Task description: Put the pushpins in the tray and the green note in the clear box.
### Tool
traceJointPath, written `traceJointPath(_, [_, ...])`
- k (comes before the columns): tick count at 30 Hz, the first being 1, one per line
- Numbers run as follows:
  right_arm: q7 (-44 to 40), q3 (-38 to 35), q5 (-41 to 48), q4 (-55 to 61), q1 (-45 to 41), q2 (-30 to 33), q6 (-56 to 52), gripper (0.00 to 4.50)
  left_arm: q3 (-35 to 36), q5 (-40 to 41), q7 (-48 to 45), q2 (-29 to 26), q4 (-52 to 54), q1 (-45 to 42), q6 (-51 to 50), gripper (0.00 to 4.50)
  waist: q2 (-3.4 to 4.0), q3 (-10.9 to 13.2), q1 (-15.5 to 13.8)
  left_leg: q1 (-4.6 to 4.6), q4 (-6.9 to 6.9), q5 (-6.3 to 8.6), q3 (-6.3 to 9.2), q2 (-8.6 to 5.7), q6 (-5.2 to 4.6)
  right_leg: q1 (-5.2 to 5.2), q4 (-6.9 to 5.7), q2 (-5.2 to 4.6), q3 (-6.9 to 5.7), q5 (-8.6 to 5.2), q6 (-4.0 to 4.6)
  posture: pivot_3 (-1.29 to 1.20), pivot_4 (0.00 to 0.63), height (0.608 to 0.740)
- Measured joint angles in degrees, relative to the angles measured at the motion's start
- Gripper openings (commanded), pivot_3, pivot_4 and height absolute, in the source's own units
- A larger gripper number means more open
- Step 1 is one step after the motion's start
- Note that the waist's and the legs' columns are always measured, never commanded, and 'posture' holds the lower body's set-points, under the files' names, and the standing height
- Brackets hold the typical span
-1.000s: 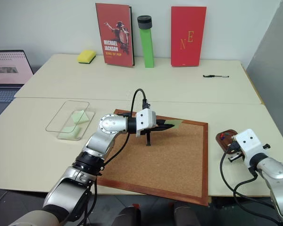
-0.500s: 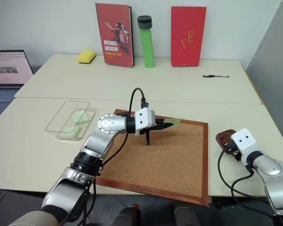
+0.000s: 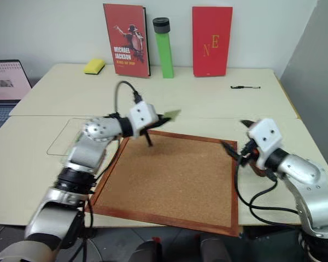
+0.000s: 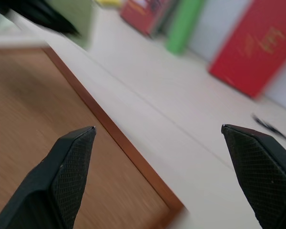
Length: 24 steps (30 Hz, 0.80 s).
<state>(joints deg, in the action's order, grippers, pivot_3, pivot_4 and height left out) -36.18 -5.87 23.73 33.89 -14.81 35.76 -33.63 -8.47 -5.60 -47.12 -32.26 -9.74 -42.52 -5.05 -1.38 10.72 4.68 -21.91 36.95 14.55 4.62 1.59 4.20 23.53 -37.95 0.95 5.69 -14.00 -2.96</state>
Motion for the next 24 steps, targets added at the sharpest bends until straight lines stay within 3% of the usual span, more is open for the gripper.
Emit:
traceJointPath(4, [-5.11,5.39,4.77,-2.74,-6.13,-1.85,-1.94,4.48,3.14,-3.59,1.74,-7.8,7.72,4.07,-7.39,0.0,0.01,0.01,0.0,-0.04,-0.01,0.01,-0.02,-0.03,0.0,0.01,0.09,-0.05,-0.01,-0.01,0.01,0.0,0.15,0.74])
traceJointPath(9, [-9.3,13.43,2.13,-14.65,-14.95,-6.77,1.71,4.48,9.78,-5.42,3.77,-14.89,15.31,11.21,-20.16,0.0,-0.05,0.09,0.11,-0.04,-0.01,0.01,0.01,0.03,0.0,0.09,-0.01,-0.02,-0.08,-0.02,0.04,0.0,0.15,0.74])
traceJointPath(13, [-11.35,17.63,-0.23,-21.2,-18.75,-10.65,5.25,4.48,13.26,-6.96,6.16,-18.67,16.2,16.28,-23.67,0.0,-0.05,0.09,0.06,-0.05,-0.03,0.01,0.0,0.04,0.0,0.11,-0.01,-0.03,-0.1,-0.04,0.06,0.0,0.15,0.74])
traceJointPath(24, [-13.55,22.03,-4.09,-27.39,-21.91,-16.46,8.51,4.48,13.47,-7.88,13.5,-17.43,10.95,20.38,-25.83,0.0,-0.06,0.1,-0.09,-0.2,-0.04,0.01,0.01,0.05,0.01,0.3,-0.09,-0.05,-0.12,-0.03,0.08,0.0,0.15,0.74])
